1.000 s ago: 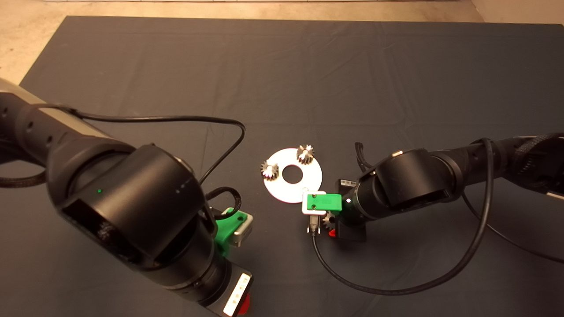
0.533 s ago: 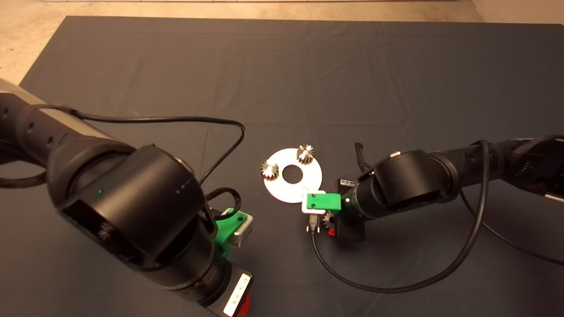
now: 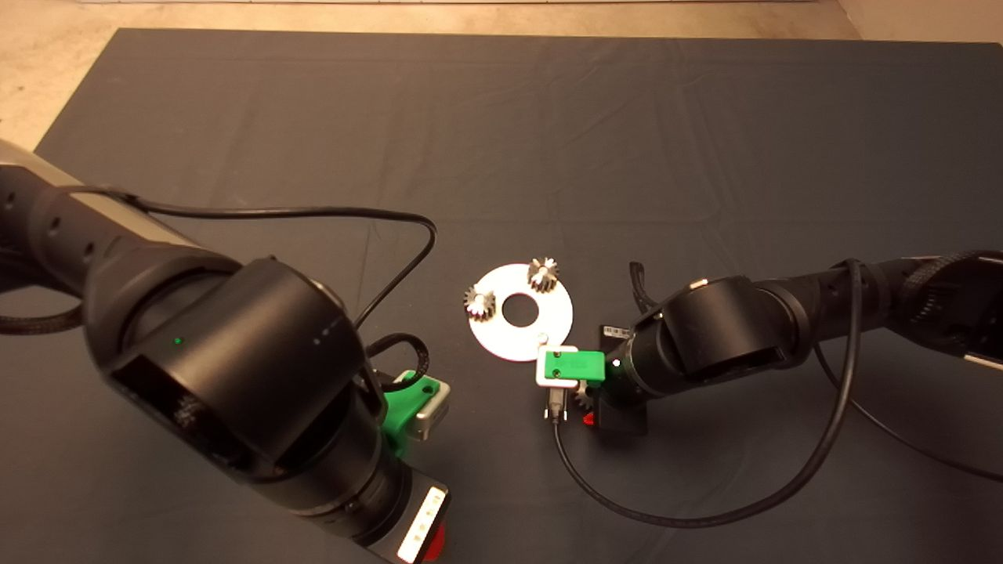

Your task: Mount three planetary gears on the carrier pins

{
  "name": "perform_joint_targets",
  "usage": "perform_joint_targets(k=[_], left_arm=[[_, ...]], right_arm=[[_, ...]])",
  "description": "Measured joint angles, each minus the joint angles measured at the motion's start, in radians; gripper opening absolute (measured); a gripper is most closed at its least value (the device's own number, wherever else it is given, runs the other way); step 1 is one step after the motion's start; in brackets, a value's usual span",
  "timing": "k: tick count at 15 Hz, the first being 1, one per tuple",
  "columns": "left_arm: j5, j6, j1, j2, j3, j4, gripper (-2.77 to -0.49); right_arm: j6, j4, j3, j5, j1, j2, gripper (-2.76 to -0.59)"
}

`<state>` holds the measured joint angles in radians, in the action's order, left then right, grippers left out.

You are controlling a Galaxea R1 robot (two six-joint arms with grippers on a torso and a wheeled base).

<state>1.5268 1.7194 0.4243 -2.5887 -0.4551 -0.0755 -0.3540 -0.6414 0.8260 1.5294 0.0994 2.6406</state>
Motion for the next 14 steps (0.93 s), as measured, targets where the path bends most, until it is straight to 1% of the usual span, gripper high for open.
perform_joint_targets(k=[2, 4, 5, 7, 10, 14], left_arm=[[0.000, 0.005, 0.000, -0.003, 0.003, 0.000, -1.22], [0.000, 0.012, 0.000, -0.004, 0.005, 0.000, -1.22], [0.000, 0.012, 0.000, -0.004, 0.006, 0.001, -1.22], [0.000, 0.015, 0.000, -0.004, 0.007, 0.000, -1.22], [0.000, 0.020, 0.000, -0.004, 0.008, 0.000, -1.22], [0.000, 0.024, 0.000, -0.004, 0.015, 0.000, -1.22]], right_arm=[[0.002, -0.002, 0.000, 0.000, -0.008, 0.003, -1.82], [0.002, -0.003, 0.003, 0.000, -0.008, 0.003, -1.95], [0.002, -0.003, 0.005, 0.000, -0.008, 0.003, -1.98], [0.003, -0.007, 0.007, 0.001, -0.008, 0.003, -2.13], [0.003, -0.010, 0.009, 0.003, -0.008, 0.005, -2.18], [0.002, -0.011, 0.012, 0.001, -0.008, 0.006, -2.20]])
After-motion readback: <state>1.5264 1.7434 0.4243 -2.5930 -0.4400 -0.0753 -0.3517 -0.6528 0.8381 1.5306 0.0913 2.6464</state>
